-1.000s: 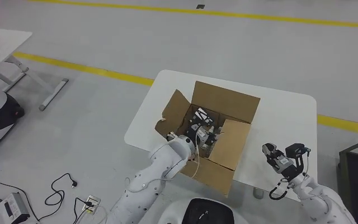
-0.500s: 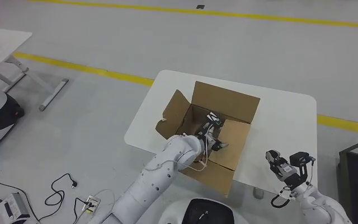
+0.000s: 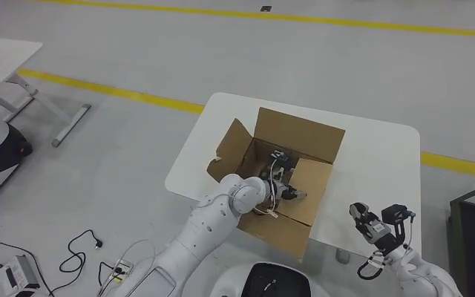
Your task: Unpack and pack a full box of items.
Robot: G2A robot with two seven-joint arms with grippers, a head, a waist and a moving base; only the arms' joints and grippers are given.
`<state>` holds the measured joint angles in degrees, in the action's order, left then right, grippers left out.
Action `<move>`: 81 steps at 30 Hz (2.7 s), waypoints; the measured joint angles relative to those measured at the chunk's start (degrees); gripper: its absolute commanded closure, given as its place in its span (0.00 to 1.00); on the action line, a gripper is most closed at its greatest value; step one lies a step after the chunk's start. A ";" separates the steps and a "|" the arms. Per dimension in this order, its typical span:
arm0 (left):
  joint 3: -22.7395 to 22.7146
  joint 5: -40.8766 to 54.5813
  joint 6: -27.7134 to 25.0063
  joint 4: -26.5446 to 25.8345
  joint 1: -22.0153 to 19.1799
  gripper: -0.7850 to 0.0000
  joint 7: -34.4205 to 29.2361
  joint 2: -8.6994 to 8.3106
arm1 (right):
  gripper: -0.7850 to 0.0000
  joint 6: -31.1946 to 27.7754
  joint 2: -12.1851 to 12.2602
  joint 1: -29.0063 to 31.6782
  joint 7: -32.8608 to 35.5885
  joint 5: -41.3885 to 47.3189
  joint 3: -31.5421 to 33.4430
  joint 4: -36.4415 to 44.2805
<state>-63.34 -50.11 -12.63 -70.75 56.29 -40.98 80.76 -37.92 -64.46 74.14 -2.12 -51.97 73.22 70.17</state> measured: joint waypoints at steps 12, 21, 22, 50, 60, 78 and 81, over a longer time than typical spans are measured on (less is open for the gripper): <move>-2.59 20.92 1.00 6.95 -2.86 0.00 -3.71 0.75 | 1.00 -2.95 -0.30 -1.02 2.78 2.88 -1.34 -0.98; -3.59 23.75 2.43 3.21 -1.28 0.00 -3.16 0.16 | 1.00 -4.34 -1.59 -4.52 4.52 6.08 -5.69 -4.92; -3.68 23.50 2.74 2.83 -0.86 0.00 -3.01 0.12 | 1.00 -4.04 -1.83 -5.25 4.23 5.95 -6.35 -5.57; -1.79 30.21 2.60 -2.48 1.25 0.00 -5.51 -0.67 | 1.00 -0.81 -7.64 -19.22 -1.99 1.96 -18.33 -20.15; -1.17 31.68 3.74 -8.00 0.90 0.00 -5.62 -0.95 | 1.00 -0.13 -6.01 -15.71 -5.30 -0.08 -13.83 -17.84; 14.89 28.39 3.74 -0.60 -11.69 0.00 -0.37 3.26 | 0.85 3.51 0.49 6.57 -5.06 -0.13 7.69 2.58; 17.76 27.82 3.88 3.31 -13.77 0.00 0.79 4.39 | 0.75 3.62 0.84 9.14 -4.21 0.90 9.58 4.92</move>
<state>-45.58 -22.29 -8.75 -67.44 42.52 -40.19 85.15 -34.30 -63.62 83.28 -6.33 -51.07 82.80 75.09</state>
